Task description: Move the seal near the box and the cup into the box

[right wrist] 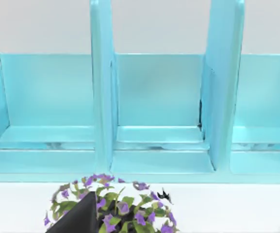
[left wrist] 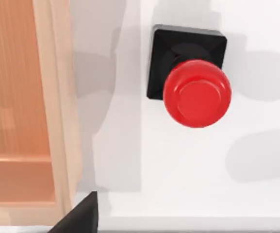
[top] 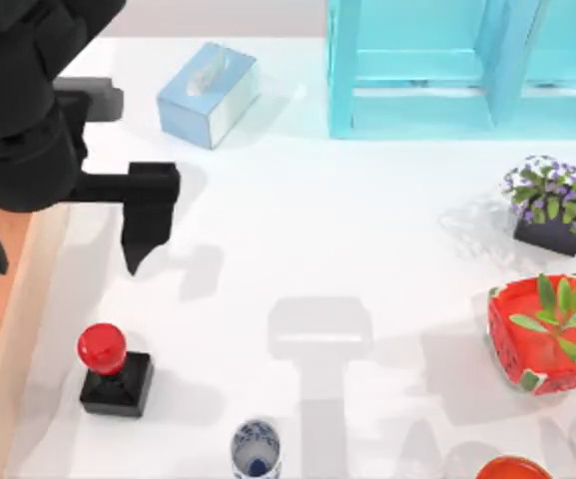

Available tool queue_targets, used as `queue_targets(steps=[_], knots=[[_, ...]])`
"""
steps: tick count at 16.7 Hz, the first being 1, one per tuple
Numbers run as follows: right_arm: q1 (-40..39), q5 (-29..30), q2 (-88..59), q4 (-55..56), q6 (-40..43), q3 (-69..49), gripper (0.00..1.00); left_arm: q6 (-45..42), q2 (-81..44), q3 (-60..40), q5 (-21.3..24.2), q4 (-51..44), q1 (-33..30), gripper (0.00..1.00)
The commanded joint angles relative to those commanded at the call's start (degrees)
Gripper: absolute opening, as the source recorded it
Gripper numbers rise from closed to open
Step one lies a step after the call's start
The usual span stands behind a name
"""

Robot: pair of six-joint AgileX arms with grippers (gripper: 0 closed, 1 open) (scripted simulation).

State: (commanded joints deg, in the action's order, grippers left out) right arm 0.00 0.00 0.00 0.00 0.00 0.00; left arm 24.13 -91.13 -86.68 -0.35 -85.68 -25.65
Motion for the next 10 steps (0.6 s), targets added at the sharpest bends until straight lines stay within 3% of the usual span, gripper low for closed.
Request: queue_targets(steps=[5,10], knots=[[0.00,0.00,0.00,0.00,0.00,0.00,1.00,0.88,-0.59,0.44,-0.01,0.60,-0.74,1.00],[0.00,0.00,0.00,0.00,0.00,0.00,1.00,12.94,-3.95,4.43,0.15,7.09,-12.63,1.00]])
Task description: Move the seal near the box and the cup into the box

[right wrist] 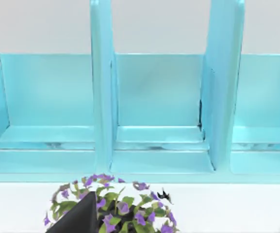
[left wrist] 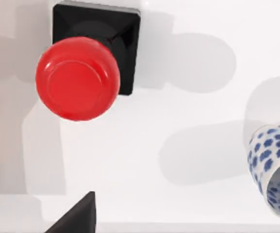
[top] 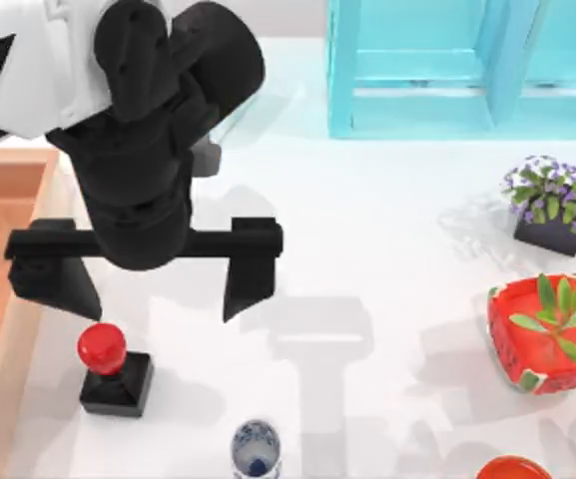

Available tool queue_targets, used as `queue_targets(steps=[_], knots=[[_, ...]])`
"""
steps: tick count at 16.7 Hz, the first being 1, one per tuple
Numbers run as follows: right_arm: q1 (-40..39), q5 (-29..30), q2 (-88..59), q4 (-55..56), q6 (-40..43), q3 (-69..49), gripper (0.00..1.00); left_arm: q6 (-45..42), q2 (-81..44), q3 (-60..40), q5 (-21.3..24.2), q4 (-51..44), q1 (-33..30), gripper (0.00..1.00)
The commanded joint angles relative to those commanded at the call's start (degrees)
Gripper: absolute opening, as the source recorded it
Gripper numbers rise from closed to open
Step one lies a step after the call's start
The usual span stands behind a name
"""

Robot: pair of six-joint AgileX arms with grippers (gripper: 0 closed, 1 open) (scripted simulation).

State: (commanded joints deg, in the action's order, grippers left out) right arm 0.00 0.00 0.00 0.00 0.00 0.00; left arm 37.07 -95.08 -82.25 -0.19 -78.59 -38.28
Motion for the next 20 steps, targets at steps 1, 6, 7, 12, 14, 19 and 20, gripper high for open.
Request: queue_targets(steps=[1,6,7,12,14,19,20], knots=[[0.00,0.00,0.00,0.00,0.00,0.00,1.00,3.50,-0.70,1.14,0.06,1.96,-3.47,1.00],[0.00,0.00,0.00,0.00,0.00,0.00,1.00,17.29,-3.27,6.56,0.23,10.91,-17.36,1.00],[0.00,0.00,0.00,0.00,0.00,0.00,1.00,18.40,-3.42,7.18,0.24,11.88,-18.47,1.00],[0.00,0.00,0.00,0.00,0.00,0.00,1.00,18.83,-3.21,7.34,0.24,12.24,-18.77,1.00],[0.00,0.00,0.00,0.00,0.00,0.00,1.00,18.78,-3.66,8.18,0.24,13.16,-18.81,1.00],[0.00,0.00,0.00,0.00,0.00,0.00,1.00,18.70,-7.09,15.35,0.26,24.50,-18.83,1.00],[0.00,0.00,0.00,0.00,0.00,0.00,1.00,18.69,-7.84,16.92,0.26,26.85,-18.83,1.00]])
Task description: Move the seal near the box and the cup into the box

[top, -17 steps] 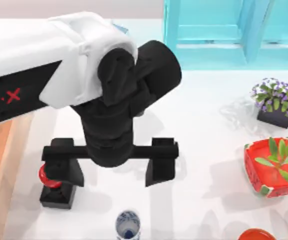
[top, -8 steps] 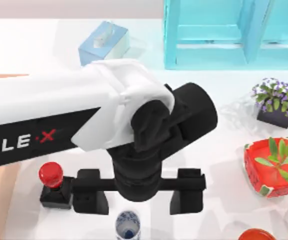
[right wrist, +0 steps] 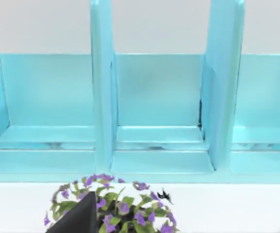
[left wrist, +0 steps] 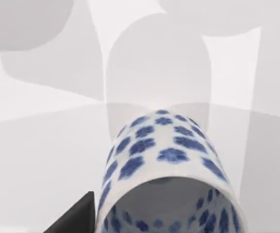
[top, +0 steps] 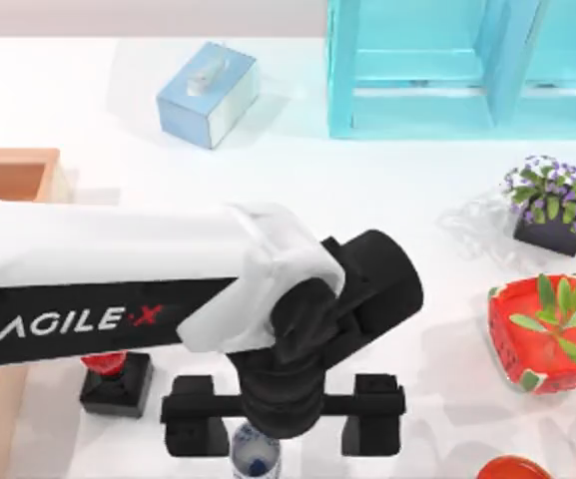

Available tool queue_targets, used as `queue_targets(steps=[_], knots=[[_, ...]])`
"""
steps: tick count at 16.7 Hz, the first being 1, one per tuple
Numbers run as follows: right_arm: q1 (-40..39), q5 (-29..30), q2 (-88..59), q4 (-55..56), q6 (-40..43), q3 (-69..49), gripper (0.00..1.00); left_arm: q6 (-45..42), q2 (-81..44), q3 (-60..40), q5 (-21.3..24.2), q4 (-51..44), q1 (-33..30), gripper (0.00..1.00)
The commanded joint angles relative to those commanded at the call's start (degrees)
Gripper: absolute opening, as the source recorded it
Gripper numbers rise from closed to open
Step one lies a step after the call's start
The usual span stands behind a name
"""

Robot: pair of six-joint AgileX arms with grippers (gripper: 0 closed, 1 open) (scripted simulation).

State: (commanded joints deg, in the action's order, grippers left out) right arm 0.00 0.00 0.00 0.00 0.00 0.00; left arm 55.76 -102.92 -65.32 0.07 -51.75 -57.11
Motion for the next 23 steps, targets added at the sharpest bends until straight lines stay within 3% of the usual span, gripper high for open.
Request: queue_targets(steps=[6,19,23], knots=[[0.00,0.00,0.00,0.00,0.00,0.00,1.00,0.00,-1.34,2.85,0.00,3.50,-0.02,1.00],[0.00,0.00,0.00,0.00,0.00,0.00,1.00,0.00,-1.34,2.85,0.00,3.50,-0.02,0.02],[0.00,0.00,0.00,0.00,0.00,0.00,1.00,0.00,-1.34,2.85,0.00,3.50,-0.02,0.00]])
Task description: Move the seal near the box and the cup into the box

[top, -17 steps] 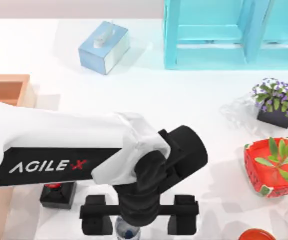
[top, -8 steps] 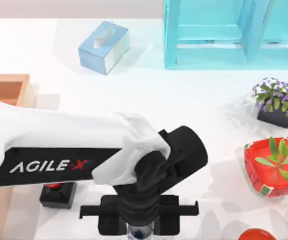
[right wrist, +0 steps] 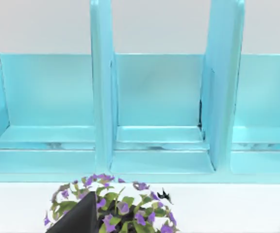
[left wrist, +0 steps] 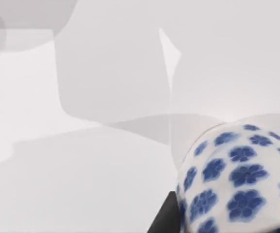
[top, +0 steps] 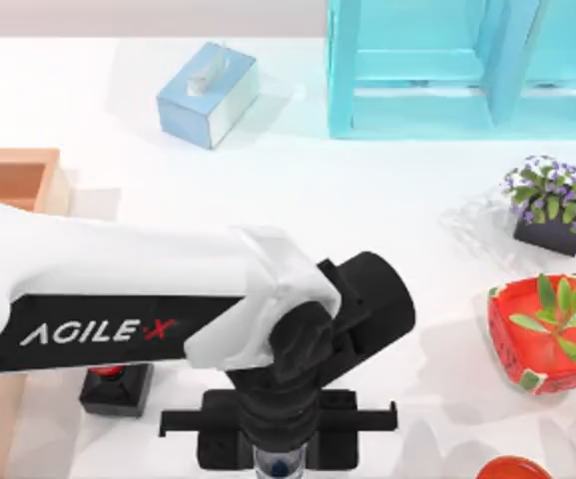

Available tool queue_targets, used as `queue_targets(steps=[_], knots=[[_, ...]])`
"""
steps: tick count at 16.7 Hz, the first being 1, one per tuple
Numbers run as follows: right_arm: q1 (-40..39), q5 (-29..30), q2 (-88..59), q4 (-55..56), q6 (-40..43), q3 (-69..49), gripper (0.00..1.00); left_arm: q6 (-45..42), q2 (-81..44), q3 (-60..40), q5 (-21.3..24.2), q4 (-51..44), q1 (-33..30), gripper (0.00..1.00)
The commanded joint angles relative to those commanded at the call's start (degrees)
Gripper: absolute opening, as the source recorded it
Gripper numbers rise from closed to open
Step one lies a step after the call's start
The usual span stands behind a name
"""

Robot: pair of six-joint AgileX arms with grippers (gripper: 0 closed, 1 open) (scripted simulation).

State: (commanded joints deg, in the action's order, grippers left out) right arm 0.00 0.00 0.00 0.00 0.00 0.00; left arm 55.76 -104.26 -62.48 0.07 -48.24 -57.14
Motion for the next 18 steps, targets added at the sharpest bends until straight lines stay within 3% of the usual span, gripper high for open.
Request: queue_targets(steps=[7,18], knots=[[0.00,0.00,0.00,0.00,0.00,0.00,1.00,-0.71,1.00,0.00,0.00,-0.92,0.61,0.00],[0.00,0.00,0.00,0.00,0.00,0.00,1.00,-13.34,22.85,0.16,0.00,-22.59,13.64,0.00]])
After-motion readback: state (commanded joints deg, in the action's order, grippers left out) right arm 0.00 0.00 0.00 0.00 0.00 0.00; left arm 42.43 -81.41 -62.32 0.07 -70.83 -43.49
